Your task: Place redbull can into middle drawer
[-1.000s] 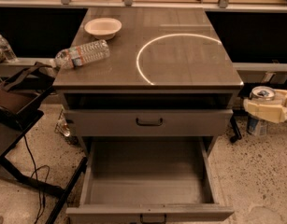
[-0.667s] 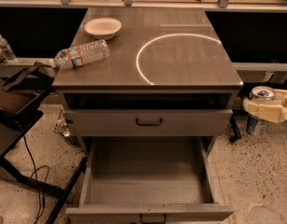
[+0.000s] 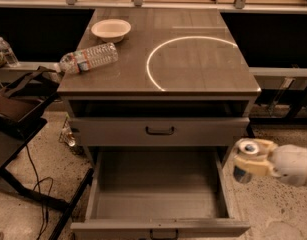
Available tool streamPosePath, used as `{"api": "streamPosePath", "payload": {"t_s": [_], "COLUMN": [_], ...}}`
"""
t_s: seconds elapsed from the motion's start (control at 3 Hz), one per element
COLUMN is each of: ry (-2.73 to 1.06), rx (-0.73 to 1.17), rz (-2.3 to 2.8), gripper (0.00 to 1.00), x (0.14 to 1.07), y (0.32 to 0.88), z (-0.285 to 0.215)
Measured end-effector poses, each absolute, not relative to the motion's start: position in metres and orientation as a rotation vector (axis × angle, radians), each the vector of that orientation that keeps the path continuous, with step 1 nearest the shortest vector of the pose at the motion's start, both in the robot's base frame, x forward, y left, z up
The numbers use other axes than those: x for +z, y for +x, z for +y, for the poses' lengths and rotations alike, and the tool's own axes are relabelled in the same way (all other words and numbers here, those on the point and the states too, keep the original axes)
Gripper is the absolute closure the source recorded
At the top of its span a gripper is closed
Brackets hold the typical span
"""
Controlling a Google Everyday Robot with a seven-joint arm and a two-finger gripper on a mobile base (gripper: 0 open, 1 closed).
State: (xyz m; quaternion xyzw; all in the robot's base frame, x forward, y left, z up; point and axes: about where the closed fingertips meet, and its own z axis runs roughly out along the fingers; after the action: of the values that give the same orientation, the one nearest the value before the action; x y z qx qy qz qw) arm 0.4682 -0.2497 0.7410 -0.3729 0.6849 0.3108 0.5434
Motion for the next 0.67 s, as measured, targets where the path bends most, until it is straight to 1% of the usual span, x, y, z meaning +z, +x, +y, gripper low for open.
{"api": "streamPosePath", "payload": {"t_s": [0.33, 0.67], "ry": [-0.976, -1.048], "rx": [0.843, 0.948], "rz": [1.517, 1.438], "gripper": [1.0, 1.0], "x": [0.699, 0.659], "y": [0.456, 0.454], "z": [-0.221, -0.176]}}
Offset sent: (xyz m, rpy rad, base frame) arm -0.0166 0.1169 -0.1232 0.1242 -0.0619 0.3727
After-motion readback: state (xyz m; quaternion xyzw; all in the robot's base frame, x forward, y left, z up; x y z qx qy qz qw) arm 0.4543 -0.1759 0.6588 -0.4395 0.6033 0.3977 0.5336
